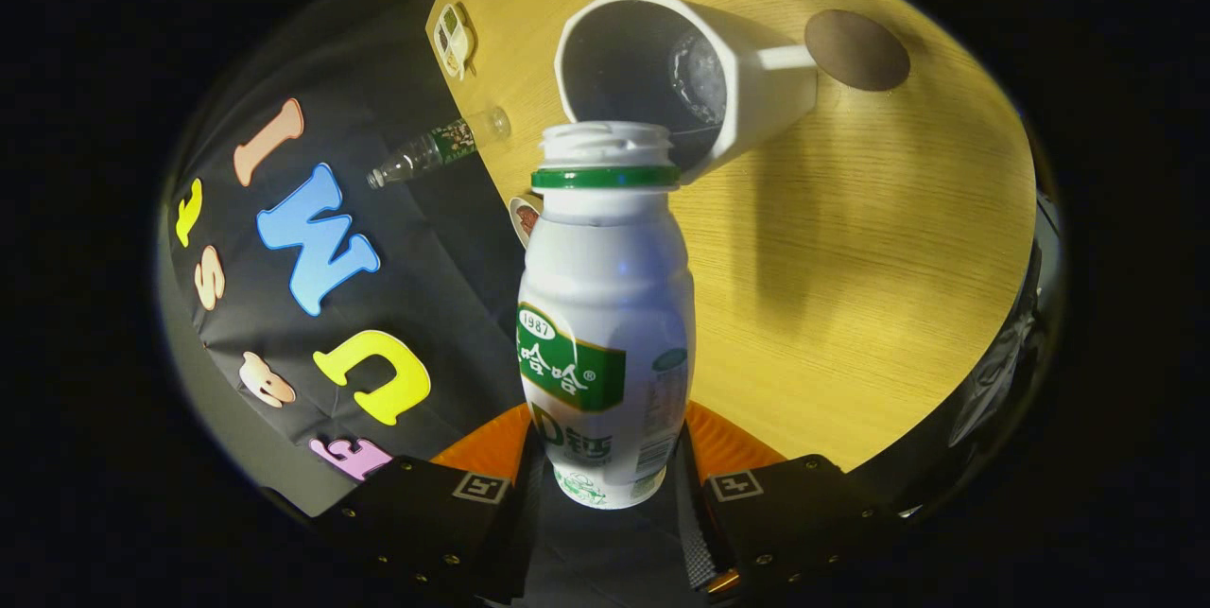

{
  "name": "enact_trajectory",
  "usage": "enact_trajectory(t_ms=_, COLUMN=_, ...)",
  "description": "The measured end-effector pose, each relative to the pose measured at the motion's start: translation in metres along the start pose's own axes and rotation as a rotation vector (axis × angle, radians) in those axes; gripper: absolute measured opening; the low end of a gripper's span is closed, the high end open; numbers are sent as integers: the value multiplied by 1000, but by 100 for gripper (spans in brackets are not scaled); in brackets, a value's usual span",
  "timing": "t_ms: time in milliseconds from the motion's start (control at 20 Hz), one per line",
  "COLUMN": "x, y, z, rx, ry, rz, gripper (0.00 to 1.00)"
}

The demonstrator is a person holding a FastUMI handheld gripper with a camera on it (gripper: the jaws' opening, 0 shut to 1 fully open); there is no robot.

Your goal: Take the bottle from table, then pour the juice into the cup, finally place the bottle on the coaster

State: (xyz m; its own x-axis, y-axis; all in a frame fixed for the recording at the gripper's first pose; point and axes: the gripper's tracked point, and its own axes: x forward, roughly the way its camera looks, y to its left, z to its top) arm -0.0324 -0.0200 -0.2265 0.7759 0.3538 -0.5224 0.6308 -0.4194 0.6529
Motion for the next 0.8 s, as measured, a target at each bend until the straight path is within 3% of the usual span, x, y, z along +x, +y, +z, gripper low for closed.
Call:
enact_trajectory(t_ms=250, x=1, y=-1, z=0, rx=-25, ry=-15, rz=4, gripper=62)
enact_trajectory(t_ms=800, x=18, y=-15, z=9, rx=-293, ry=-145, rz=-39, gripper=61)
